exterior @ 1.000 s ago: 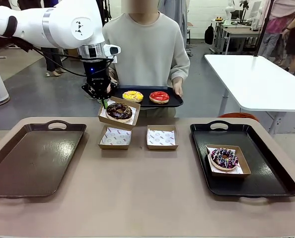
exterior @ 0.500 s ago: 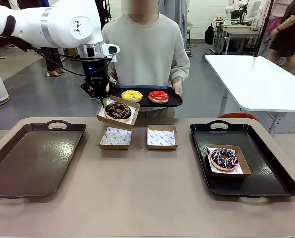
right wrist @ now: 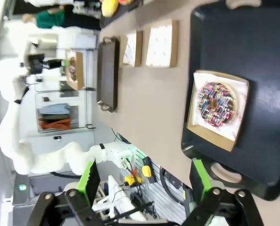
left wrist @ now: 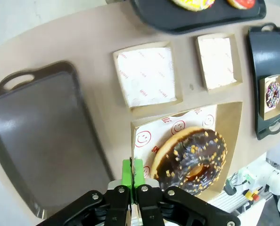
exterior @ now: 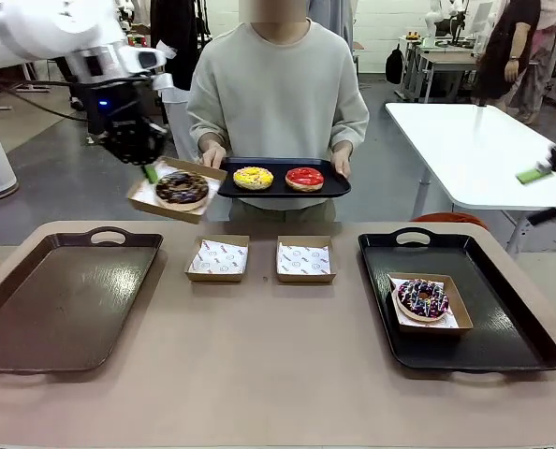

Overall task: Individually package the donuts and arrange them on the tray.
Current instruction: Place the picked Paper togo box on the Handle tray while simultaneously picking up another Paper togo box from the table with the other hand.

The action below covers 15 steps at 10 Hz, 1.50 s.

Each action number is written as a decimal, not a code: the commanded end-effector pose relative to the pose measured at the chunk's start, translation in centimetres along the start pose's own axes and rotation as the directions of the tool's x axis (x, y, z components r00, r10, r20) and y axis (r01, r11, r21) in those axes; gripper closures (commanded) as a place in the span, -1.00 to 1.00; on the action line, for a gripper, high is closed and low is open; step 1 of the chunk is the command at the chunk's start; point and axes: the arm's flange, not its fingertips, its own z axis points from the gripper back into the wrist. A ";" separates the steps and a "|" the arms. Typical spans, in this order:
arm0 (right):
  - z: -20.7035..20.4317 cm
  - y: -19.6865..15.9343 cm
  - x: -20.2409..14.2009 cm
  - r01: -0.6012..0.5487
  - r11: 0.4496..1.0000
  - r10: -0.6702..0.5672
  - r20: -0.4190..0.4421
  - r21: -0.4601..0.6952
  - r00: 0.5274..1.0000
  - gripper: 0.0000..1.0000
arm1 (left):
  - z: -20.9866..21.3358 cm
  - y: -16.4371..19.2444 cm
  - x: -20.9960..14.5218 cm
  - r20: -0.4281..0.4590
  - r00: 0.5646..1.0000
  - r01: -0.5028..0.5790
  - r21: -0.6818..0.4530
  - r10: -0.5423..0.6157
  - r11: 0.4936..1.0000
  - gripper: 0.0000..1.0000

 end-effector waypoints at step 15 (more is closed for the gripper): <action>-29.3 11.5 12.5 -0.056 0.838 -0.038 -0.160 -0.543 0.986 -1.00 | -4.8 14.7 -15.0 -0.090 0.973 -0.214 0.011 0.215 0.977 0.97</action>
